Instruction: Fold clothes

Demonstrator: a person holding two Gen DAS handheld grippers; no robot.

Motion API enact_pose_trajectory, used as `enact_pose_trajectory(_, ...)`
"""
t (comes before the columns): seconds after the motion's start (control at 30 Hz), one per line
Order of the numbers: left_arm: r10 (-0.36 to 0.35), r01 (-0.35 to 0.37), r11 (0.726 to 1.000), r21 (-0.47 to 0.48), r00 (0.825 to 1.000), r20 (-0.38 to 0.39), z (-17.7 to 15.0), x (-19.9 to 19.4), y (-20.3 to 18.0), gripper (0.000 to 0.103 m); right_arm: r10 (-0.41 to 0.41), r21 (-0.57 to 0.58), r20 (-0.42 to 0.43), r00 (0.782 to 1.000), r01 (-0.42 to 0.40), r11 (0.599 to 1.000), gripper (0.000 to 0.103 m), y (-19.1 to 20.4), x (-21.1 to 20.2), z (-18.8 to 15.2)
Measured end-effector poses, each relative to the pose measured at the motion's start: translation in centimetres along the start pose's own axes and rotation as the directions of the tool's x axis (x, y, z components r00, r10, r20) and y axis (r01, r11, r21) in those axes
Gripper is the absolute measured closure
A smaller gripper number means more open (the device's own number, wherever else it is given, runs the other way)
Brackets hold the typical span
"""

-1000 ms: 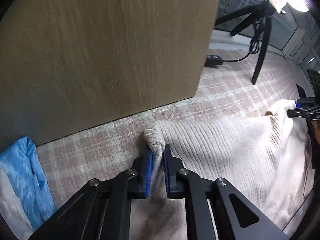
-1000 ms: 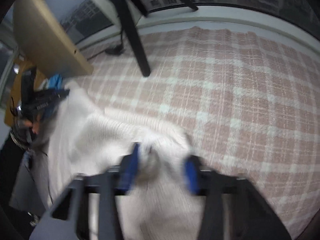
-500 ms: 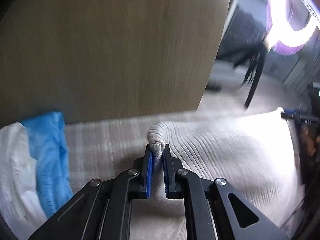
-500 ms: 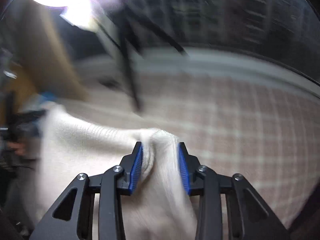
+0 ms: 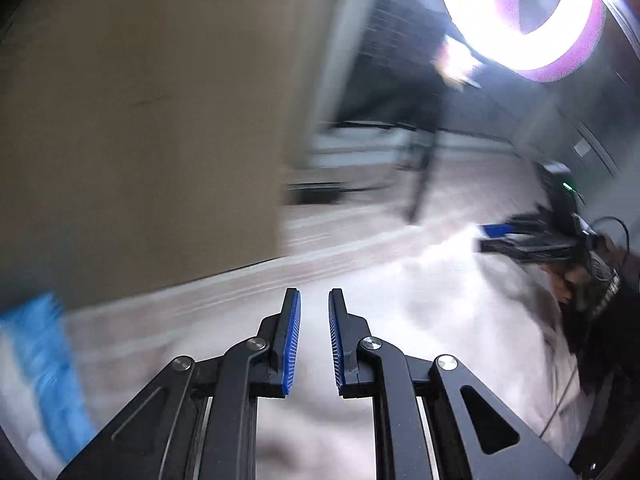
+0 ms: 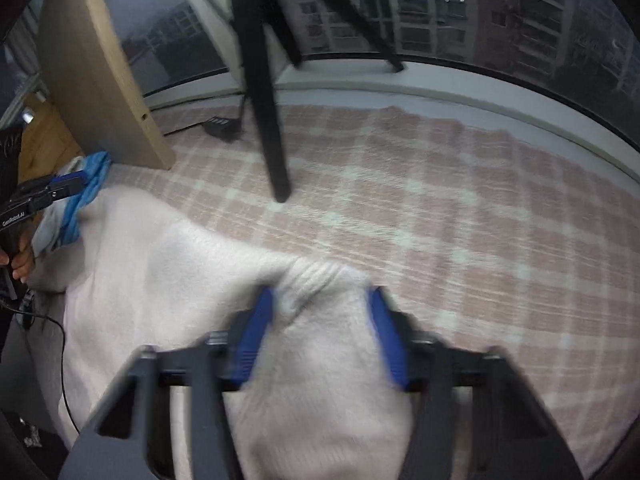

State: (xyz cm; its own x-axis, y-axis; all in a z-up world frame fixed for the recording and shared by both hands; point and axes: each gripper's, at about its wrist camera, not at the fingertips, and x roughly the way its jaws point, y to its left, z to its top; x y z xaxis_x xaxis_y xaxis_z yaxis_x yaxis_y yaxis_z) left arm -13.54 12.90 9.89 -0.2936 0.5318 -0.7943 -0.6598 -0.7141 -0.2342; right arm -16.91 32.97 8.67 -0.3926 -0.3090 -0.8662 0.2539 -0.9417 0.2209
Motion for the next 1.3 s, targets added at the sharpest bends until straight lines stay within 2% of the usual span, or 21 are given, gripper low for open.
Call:
enact_pose_trajectory(0.07,-0.055,0.056,0.998,0.034,0.998,-0.017,1.0,1.5,-2.4,0.091,0.005,-0.047,0.056,0.998,-0.002,0.999,0.093,1.6,-1.7,-1.1)
enact_pose_trajectory(0.13,-0.076,0.077,0.995,0.058,0.997,-0.020,1.8,2.5,-4.0,0.091,0.020,-0.095,0.107,0.994,-0.010,0.995,0.094,3.4,-4.0,-3.0)
enact_pose_trajectory(0.2,-0.103,0.105,0.991,0.079,0.994,-0.030,2.6,3.9,-5.4,0.091,-0.005,-0.153,0.141,0.990,0.027,0.988,0.094,5.5,-5.8,-5.5)
enact_pose_trajectory(0.3,-0.144,0.153,0.980,0.123,0.986,-0.082,3.1,6.3,-7.2,0.091,-0.077,-0.214,0.136,0.988,0.105,0.971,0.094,7.6,-6.4,-8.8)
enact_pose_trajectory(0.4,-0.161,0.190,0.968,0.165,0.972,-0.170,2.3,7.3,-8.4,0.091,-0.100,-0.212,0.118,0.988,0.123,0.969,0.094,7.8,-6.0,-10.4)
enact_pose_trajectory(0.53,-0.152,0.185,0.967,0.174,0.971,-0.183,0.4,6.6,-9.4,0.091,-0.102,-0.162,0.129,0.986,0.123,0.979,0.094,6.9,-6.0,-10.7)
enact_pose_trajectory(0.73,-0.188,0.210,0.973,0.099,0.962,-0.199,-0.1,7.2,-8.4,0.091,-0.102,-0.167,0.134,0.986,0.124,0.978,0.095,7.2,-6.4,-10.6)
enact_pose_trajectory(0.87,-0.169,0.198,0.973,0.114,0.959,-0.228,0.4,8.6,-9.0,0.090,-0.115,-0.181,0.139,0.984,0.139,0.974,0.095,7.5,-6.2,-10.3)
enact_pose_trajectory(1.03,-0.138,0.188,0.968,0.166,0.952,-0.273,1.0,11.4,-10.5,0.069,-0.102,-0.182,0.136,0.985,0.126,0.975,0.095,7.3,-6.2,-10.0)
enact_pose_trajectory(1.1,-0.104,0.171,0.967,0.190,0.943,-0.315,0.4,12.8,-11.0,0.067,-0.098,-0.181,0.134,0.986,0.122,0.976,0.095,7.3,-6.1,-10.1)
enact_pose_trajectory(1.17,-0.089,0.158,0.965,0.210,0.949,-0.304,0.1,12.7,-11.4,0.064,-0.099,-0.180,0.132,0.986,0.122,0.976,0.095,7.2,-6.0,-10.2)
enact_pose_trajectory(1.2,-0.087,0.156,0.963,0.220,0.951,-0.295,-0.1,12.7,-11.6,0.065,-0.098,-0.175,0.132,0.986,0.120,0.977,0.095,7.1,-6.0,-10.2)
enact_pose_trajectory(1.3,-0.078,0.147,0.958,0.247,0.960,-0.269,-0.5,12.4,-12.1,0.097,-0.096,-0.165,0.133,0.986,0.118,0.979,0.095,6.9,-5.9,-10.1)
